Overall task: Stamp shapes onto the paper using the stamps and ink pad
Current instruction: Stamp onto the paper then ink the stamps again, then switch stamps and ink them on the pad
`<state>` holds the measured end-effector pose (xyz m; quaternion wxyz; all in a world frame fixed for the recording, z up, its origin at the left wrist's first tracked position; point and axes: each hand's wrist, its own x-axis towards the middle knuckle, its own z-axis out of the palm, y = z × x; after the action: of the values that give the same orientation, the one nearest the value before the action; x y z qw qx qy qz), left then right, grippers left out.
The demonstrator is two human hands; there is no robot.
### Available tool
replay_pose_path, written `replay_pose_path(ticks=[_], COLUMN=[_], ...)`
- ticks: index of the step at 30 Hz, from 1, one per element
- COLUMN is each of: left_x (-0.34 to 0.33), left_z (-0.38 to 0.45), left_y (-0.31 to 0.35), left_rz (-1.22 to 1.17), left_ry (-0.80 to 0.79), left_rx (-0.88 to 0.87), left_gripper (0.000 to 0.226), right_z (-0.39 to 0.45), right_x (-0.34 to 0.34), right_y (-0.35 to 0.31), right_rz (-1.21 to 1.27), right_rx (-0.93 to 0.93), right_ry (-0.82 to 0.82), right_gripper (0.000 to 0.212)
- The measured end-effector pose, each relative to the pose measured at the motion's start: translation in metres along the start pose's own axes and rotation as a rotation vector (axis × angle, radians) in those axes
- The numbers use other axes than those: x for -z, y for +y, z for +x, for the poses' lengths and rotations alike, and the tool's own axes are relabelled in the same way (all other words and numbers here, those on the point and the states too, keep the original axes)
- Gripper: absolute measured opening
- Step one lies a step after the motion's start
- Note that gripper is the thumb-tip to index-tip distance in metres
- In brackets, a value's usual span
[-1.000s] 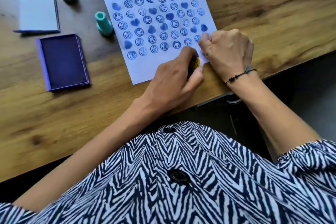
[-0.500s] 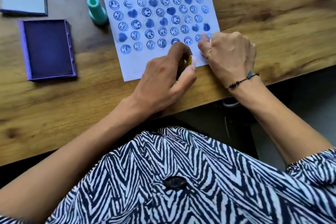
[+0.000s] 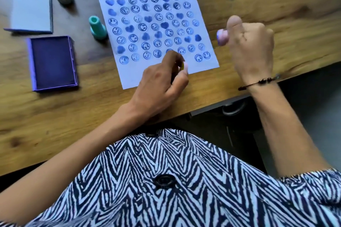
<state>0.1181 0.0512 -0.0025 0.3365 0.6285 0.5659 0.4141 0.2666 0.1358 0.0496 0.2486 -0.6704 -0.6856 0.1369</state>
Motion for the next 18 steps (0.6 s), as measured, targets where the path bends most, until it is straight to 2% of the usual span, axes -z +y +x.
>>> replay_pose_path(ticks=[4,9,12,14,18], left_x=[-0.001,0.001,0.004,0.009,0.019], left_z=[0.0,-0.001,-0.004,-0.006,-0.008], left_y=[-0.001,-0.002,-0.002,-0.004,-0.008], left_rz=[-0.002,-0.068,-0.129,-0.182,-0.307], left_ry=[-0.002,-0.018,0.036,0.076,0.131], left_rx=[-0.007,-0.006,0.007,0.021,0.103], left_gripper=[0.025,0.025,0.023,0.02,0.016], right_z=[0.0,-0.014,-0.029,-0.036,-0.042], right_x=[0.01,-0.002,-0.01,-0.015,-0.029], right_y=[0.001,0.005,0.006,0.002,-0.019], right_rz=[0.136,0.111,0.116,0.244,0.535], right_rx=[-0.076,-0.091,-0.072,-0.082,-0.104], right_ry=[0.011,-0.025,-0.059,-0.09,-0.211], right_gripper=[0.046,0.044,0.049,0.054,0.05])
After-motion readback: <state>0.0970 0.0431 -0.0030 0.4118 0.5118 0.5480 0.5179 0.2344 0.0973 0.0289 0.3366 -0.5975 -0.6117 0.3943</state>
